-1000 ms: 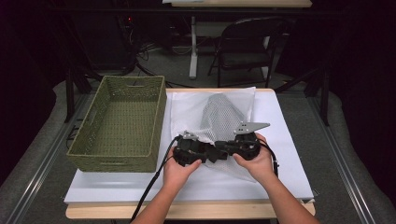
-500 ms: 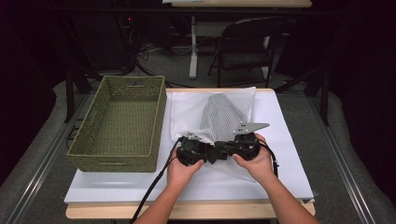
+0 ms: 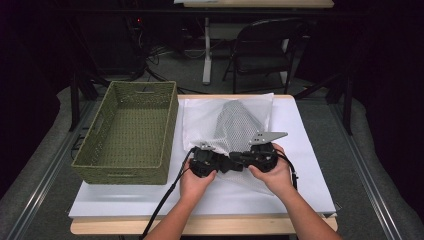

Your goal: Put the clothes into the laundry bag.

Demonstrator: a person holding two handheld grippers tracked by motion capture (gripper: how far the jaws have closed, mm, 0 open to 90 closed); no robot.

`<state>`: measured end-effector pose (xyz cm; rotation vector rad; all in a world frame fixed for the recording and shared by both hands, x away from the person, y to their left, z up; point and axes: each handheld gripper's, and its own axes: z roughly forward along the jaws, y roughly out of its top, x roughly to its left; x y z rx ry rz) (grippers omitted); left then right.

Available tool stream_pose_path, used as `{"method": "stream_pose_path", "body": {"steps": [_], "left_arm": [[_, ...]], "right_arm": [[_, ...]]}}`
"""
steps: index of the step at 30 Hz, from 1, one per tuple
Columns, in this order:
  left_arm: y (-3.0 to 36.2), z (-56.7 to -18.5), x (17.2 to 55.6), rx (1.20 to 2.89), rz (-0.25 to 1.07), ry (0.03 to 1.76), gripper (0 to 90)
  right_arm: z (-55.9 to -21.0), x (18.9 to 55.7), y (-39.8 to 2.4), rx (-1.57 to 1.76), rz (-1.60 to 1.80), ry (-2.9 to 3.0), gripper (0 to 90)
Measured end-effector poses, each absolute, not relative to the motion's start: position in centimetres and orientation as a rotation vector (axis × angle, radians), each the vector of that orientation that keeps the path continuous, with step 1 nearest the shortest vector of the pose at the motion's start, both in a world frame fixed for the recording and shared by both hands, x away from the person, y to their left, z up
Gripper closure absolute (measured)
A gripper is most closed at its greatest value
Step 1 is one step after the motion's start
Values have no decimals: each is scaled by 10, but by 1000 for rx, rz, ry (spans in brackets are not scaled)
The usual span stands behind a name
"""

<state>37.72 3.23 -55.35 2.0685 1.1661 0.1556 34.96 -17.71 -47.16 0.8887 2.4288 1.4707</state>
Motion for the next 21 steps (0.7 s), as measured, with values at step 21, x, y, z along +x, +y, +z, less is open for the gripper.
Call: {"method": "stream_pose_path", "body": {"steps": [21], "left_arm": [[32, -544, 370, 2037, 199, 1152, 746]], "right_arm": [[-472, 350, -177, 894, 1471, 2433, 889]]}}
